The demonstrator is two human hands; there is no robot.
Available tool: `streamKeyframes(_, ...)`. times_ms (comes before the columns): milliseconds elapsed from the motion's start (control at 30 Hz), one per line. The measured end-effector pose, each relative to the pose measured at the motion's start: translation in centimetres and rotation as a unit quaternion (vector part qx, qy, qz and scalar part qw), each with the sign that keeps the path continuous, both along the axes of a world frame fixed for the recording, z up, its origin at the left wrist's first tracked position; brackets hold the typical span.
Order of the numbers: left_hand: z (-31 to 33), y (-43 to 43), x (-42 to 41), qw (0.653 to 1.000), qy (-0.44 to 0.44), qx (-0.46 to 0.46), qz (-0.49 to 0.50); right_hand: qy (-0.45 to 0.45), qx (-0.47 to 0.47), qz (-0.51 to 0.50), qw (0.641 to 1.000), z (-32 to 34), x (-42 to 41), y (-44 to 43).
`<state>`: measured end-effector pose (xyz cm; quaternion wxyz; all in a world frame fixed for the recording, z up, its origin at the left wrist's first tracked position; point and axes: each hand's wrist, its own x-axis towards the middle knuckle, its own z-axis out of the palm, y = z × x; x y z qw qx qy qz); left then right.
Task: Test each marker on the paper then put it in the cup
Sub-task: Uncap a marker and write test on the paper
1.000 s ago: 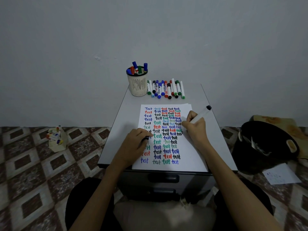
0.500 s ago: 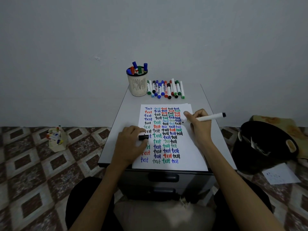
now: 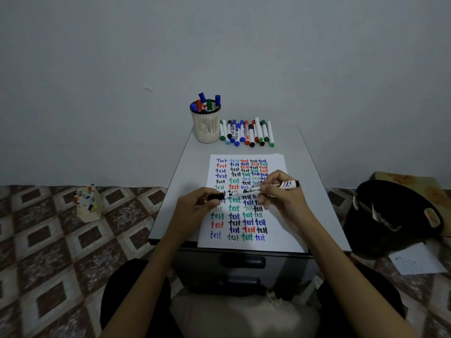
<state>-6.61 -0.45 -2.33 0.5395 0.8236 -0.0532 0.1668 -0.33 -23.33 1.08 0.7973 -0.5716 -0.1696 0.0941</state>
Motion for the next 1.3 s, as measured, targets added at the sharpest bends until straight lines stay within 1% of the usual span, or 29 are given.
streamKeyframes(100, 0.0, 0.2, -0.1, 0.999, 0.007, -0.045, -0.001, 0.004, 0.001, 0.003, 1.0, -0.4, -0.4, 0.1)
streamKeyframes(200, -0.1, 0.3, -0.1, 0.998, 0.015, -0.061, -0.011, 0.011, 0.005, 0.005, 1.0, -0.7, -0.7, 0.5)
streamKeyframes(400, 0.0, 0.2, -0.1, 0.997, 0.014, -0.068, -0.019, 0.016, 0.02, -0.01, 1.0, -0.9, -0.8, 1.0)
streamKeyframes(467, 0.0, 0.2, -0.1, 0.998, 0.012, -0.066, -0.023, 0.015, 0.012, -0.006, 1.0, -0.9, -0.9, 1.0)
streamKeyframes(633, 0.1, 0.3, -0.1, 0.998, -0.007, -0.065, -0.02, 0.038, -0.02, 0.023, 0.999, -0.4, -1.2, 1.0)
streamKeyframes(800, 0.1, 0.2, -0.2, 0.997, 0.021, -0.06, -0.034, 0.038, -0.02, 0.053, 0.998, -0.2, -1.4, 1.1)
streamKeyframes(867, 0.3, 0.3, -0.3, 0.997, 0.021, -0.061, -0.033, 0.007, -0.057, 0.031, 0.998, 0.0, -1.5, 1.2)
streamKeyframes(933, 0.3, 0.4, -0.2, 0.998, 0.018, -0.058, -0.032, -0.047, -0.136, -0.016, 0.989, 0.1, -1.2, 1.0)
streamKeyframes(967, 0.3, 0.4, -0.2, 0.998, 0.018, -0.057, -0.031, -0.081, -0.182, -0.032, 0.979, 0.1, -0.9, 0.9)
streamKeyframes(1000, 0.3, 0.4, -0.2, 0.998, 0.015, -0.057, -0.031, -0.127, -0.232, -0.04, 0.963, 0.0, -0.7, 0.8)
streamKeyframes(1033, 0.3, 0.4, -0.2, 0.998, 0.014, -0.06, -0.03, -0.186, -0.285, -0.041, 0.939, -0.2, -0.5, 0.7)
streamKeyframes(1100, 0.2, 0.5, -0.1, 0.997, 0.011, -0.072, -0.025, -0.307, -0.376, -0.037, 0.873, -0.6, -0.3, 1.1)
streamKeyframes(1133, 0.3, 0.6, -0.1, 0.997, 0.008, -0.073, -0.019, -0.344, -0.401, -0.041, 0.848, -0.6, -0.3, 1.3)
streamKeyframes(1167, 0.3, 0.7, -0.1, 0.997, 0.004, -0.073, -0.015, -0.359, -0.411, -0.047, 0.837, -0.6, -0.4, 1.6)
streamKeyframes(1233, 0.4, 0.9, -0.1, 0.998, -0.006, -0.061, -0.013, -0.357, -0.402, -0.054, 0.842, -0.4, -0.6, 2.1)
streamKeyframes(1300, 0.5, 1.1, -0.1, 0.999, -0.014, -0.046, -0.012, -0.331, -0.383, -0.055, 0.861, -0.2, -0.8, 2.6)
